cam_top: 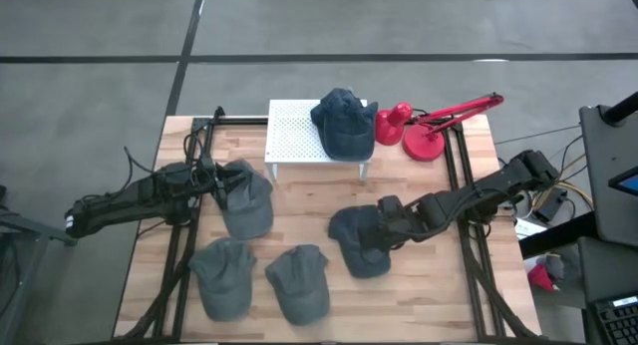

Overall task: Pick & Place hat
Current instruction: Put the dark blue cap on top of the other dark blue cap on the shelf

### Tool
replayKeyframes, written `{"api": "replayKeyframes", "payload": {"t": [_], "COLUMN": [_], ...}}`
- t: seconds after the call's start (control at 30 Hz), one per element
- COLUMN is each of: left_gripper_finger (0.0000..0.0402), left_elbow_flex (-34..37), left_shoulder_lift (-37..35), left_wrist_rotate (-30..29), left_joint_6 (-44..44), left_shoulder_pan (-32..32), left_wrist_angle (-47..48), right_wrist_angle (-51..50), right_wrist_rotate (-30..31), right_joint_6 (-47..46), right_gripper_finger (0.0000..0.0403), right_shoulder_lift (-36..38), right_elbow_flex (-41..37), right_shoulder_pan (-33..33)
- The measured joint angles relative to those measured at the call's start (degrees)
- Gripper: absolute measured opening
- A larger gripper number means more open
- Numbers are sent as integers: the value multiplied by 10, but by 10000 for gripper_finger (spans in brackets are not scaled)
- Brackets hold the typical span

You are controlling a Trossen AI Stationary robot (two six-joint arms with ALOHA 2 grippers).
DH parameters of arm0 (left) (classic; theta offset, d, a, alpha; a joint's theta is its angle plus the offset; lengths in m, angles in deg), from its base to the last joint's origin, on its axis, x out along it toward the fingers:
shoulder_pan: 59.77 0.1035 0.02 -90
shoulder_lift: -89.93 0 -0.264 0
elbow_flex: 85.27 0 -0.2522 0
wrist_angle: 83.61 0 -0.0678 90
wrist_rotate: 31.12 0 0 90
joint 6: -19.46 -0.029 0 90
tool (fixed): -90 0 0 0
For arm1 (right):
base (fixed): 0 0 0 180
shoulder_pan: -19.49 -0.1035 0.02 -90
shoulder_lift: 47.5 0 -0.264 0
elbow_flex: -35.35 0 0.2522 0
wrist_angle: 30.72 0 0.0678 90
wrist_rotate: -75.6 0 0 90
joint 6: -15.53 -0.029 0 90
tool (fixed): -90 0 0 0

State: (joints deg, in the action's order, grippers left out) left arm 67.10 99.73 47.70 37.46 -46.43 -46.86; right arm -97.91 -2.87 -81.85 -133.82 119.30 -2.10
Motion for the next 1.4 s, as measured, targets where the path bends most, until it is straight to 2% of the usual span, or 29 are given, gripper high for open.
{"api": "replayKeyframes", "payload": {"t": [0.23,0.4,0.73,0.9,1.4], "left_gripper_finger": [142,142,142,142,142], "left_elbow_flex": [0,0,1,1,1], "left_shoulder_lift": [0,0,0,0,1], "left_wrist_rotate": [0,0,0,-1,-1], "left_joint_6": [0,-3,-4,-4,-4], "left_shoulder_pan": [0,0,0,0,0], "left_wrist_angle": [0,0,0,0,0], "right_wrist_angle": [1,5,18,21,35], "right_wrist_rotate": [0,0,0,-29,-45], "right_joint_6": [-2,11,64,85,119], "right_gripper_finger": [232,250,239,236,234], "right_shoulder_lift": [0,-19,-62,-84,-149], "right_elbow_flex": [-2,-2,-2,-2,-1], "right_shoulder_pan": [10,24,53,68,96]}}
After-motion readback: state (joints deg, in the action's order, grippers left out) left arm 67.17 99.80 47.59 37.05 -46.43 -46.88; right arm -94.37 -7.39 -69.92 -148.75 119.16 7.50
